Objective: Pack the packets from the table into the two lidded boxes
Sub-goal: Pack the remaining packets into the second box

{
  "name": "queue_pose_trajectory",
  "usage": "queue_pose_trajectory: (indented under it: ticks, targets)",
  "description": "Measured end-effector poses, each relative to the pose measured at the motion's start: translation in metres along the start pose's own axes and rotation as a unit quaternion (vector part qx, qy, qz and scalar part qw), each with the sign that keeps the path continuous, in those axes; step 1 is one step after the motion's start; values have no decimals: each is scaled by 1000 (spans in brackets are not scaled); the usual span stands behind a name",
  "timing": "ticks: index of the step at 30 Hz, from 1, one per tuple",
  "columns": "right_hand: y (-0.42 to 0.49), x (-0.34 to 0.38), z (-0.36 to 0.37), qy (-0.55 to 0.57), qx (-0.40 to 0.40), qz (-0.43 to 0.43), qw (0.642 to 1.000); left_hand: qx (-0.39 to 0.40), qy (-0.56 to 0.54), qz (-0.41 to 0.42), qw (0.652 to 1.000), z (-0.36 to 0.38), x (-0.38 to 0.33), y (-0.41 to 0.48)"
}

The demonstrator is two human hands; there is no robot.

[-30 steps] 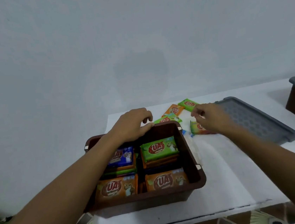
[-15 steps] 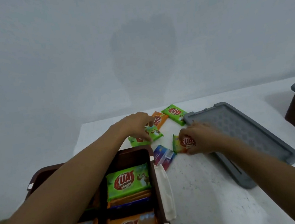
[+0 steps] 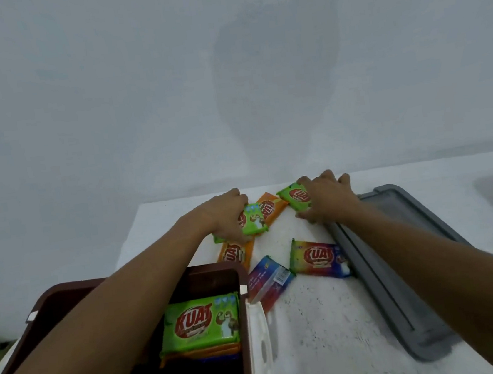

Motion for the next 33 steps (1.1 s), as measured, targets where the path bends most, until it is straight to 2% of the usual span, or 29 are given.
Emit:
queue_pose_trajectory:
  ticks: [2, 4, 8, 11, 13, 17, 21, 24, 28, 31, 33]
  targets:
    - [10, -2, 9, -3, 27, 29, 999, -32, -23, -13, 999, -8, 8, -3]
    - [15, -3, 8, 22, 8, 57, 998, -58, -32, -18, 998, -15, 15, -8]
    - [14, -11, -1, 189, -73, 105, 974, -94, -48, -44, 993, -23, 31, -21]
    - [5, -5, -10, 346, -117, 78, 928, -124, -77, -54, 988, -31, 40, -34]
    - [-3, 7, -22, 392, -133, 33, 909, -148, -96, -54, 983, -36, 46, -44]
    - [-24, 45, -40, 334, -131, -64, 931, -188, -123, -49, 973, -48, 54, -71]
    - [-60, 89, -49, 308, -104, -103, 940, -191, -153, -53, 968, -52, 64, -110]
    - [-93, 123, -51, 345, -35, -117, 931, -178, -191, -39, 964, -47, 72, -146]
    - [-145, 171, -56, 365, 42, -133, 921, -118, -239, 21, 964, -32, 76, -197]
    - [-184, 211, -47, 230, 78, -168, 955, -53, -249, 52, 966, -10, 68, -234]
    - [-204, 235, -30, 137, 107, -208, 962, -2, -242, 73, 968, 11, 59, -253]
Point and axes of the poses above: each hand's wrist, its own y-axis towards the middle knuckle, its own z-axis out of the palm, x = y × z, the point moved 8 cm from there along y, towards the middle knuckle, and after that the axes turned 13 degrees about y, right-handed, at the moved point
